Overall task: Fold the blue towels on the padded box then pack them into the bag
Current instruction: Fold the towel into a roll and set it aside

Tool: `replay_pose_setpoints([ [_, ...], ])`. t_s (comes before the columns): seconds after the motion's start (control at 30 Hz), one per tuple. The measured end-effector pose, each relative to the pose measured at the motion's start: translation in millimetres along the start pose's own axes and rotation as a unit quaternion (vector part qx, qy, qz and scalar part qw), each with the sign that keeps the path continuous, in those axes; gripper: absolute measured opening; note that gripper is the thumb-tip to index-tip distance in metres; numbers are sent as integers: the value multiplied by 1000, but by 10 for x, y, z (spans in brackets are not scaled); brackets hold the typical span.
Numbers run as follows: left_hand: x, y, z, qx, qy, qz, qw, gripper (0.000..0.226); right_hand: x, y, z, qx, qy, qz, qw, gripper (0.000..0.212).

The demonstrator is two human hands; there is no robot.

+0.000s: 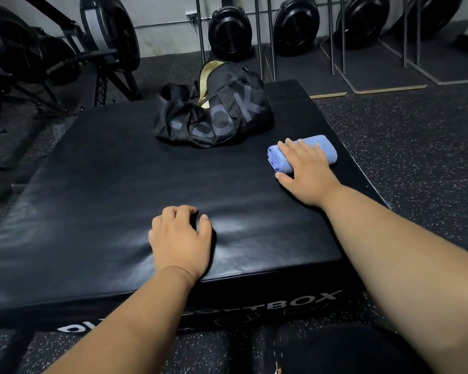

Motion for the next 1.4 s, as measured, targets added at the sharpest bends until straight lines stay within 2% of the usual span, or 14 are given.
replay_pose_setpoints([
  [0.1, -8, 3, 1, -1, 3, -7, 1000, 30, 25, 91, -98, -3, -2, 1, 1000, 72],
  [0.3, -9, 1, -13, -3, -1, -8, 1000, 29, 39, 190, -275, -69, 2, -22, 997, 66],
  [0.63, -4, 3, -2, -4, -2, -6, 1000, 29, 76, 76, -101, -41, -58, -33, 997, 76],
  [0.73, -5, 0, 2, -3, -1, -3, 1000, 30, 16, -63, 137, -1, -64, -10, 998, 79],
  [0.9, 9, -7, 2, -5, 5, 15, 1000, 36, -274, -411, 755, 49, -12, 56, 997, 78],
  [1.03, 27, -74, 42, -21, 11, 37, 999, 39, -473, -625, 1235, 50, -18, 117, 992, 73],
  [1.13, 45, -219, 144, -74, 2, 76, 994, 44, -545, -750, 1490, 35, -26, 141, 989, 76],
  [1.27, 160, -645, 490, -129, -5, 111, 985, 48, -652, -995, 1943, 55, 0, 178, 983, 76],
  [1.4, 441, -1151, 1158, -110, 15, 100, 989, 50, -759, -1207, 2711, 126, 38, 208, 969, 68],
])
Point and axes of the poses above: each hand's wrist, its own y-axis towards the middle knuckle, its own x-axis out of the back of the hand, z = x × y, the point moved 5 cm from there along y, towards the middle knuckle, and after that the axes turned 14 degrees about z, right-handed, at the moved point
